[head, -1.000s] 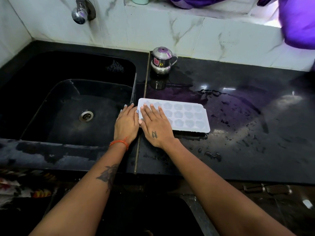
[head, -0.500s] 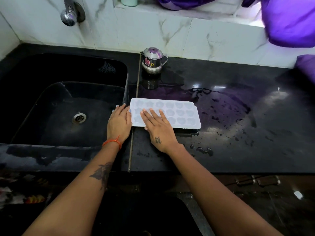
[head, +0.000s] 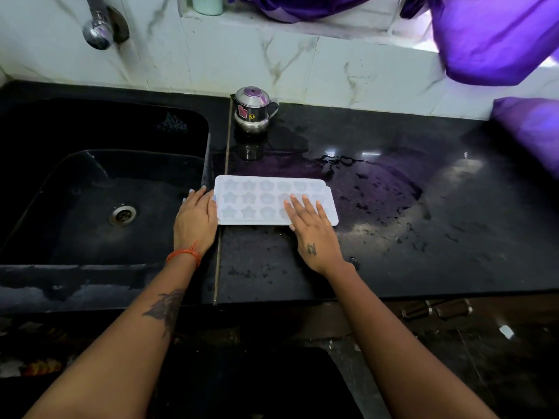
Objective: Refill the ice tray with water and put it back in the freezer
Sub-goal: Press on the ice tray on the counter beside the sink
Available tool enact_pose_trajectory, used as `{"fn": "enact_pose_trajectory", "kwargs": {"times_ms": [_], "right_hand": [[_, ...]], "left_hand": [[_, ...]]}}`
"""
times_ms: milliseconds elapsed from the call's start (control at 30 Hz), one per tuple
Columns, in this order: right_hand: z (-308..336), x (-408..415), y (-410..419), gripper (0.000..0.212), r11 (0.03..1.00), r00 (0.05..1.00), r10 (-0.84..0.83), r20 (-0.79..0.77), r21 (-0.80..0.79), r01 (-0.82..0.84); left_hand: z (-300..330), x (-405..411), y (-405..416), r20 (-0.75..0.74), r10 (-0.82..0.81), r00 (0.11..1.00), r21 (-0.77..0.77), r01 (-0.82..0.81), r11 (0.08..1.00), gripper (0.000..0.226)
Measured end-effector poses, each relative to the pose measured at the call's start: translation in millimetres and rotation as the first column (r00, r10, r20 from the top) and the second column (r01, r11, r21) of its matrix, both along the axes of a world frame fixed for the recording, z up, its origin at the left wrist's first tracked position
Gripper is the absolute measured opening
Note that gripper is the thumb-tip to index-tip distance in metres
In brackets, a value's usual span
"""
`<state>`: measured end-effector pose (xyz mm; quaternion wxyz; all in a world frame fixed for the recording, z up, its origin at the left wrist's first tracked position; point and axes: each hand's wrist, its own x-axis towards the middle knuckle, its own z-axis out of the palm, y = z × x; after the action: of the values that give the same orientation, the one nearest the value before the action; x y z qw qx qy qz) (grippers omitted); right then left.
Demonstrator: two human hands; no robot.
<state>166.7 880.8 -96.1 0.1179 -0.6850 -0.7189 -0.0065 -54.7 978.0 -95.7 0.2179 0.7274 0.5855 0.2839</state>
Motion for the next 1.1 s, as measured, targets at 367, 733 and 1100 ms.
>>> {"fn": "enact_pose_trajectory", "kwargs": {"times_ms": [367,733,1100], "right_hand": [[6.7,20.6,-13.4,0.052,0.981,0.909,-0.189,-0.371,-0.025,0.194],[30.0,23.6,0.2,0.053,0.913,0.803,-0.402,-0.439,-0.253,0.319],[37.0,33.7,30.2,0.034,0.778,0.561,-0.625,-0.542,-0.372,0.507]], "left_hand": [[1.1,0.5,-2.3,0.001,0.010,1.000,0.012,-0.010,1.000,0.040],[6.7,3.3,-8.0,0.014,0.058,0.998,0.033,-0.058,0.998,0.039],[15.7,13.0,-16.5,0.057,0.175,0.983,0.071,-0.178,0.981,0.028]]}}
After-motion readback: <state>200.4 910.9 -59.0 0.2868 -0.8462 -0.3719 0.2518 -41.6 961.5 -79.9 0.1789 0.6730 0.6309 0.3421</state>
